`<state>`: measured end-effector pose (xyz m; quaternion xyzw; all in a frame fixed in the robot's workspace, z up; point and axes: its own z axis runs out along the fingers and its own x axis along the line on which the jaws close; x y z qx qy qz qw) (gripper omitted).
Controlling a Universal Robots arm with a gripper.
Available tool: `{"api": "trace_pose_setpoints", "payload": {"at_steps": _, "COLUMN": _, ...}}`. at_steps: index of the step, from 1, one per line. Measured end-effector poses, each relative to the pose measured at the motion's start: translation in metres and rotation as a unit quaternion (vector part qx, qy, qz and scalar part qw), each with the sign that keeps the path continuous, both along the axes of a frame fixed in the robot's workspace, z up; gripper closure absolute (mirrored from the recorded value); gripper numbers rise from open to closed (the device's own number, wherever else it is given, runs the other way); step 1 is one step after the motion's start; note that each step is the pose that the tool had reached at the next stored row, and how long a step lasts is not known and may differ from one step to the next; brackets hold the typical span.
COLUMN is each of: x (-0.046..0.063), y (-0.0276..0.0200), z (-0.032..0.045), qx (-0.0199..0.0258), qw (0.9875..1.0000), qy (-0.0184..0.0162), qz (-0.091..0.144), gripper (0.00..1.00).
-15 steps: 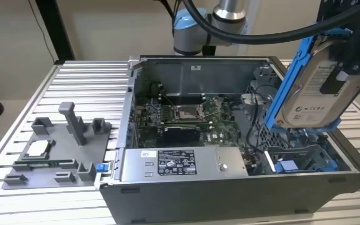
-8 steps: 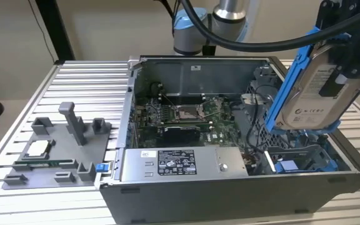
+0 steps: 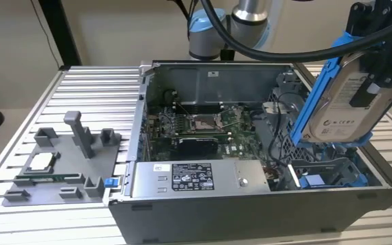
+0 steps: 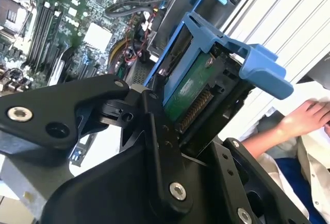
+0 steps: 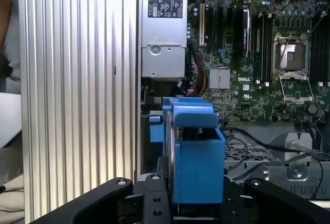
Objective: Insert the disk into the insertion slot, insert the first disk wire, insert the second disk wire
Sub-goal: 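Insert the disk into the insertion slot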
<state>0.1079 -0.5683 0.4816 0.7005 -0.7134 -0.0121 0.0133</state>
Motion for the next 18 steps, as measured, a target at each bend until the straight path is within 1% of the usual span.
{"api": "trace_pose_setpoints", "payload": {"at_steps": 18, "x": 0.0021, "y": 0.0000, "z": -0.0031, "qx": 0.0001, "qw": 1.0000, "qy": 0.0000, "qz": 0.000, "gripper": 1.00}}
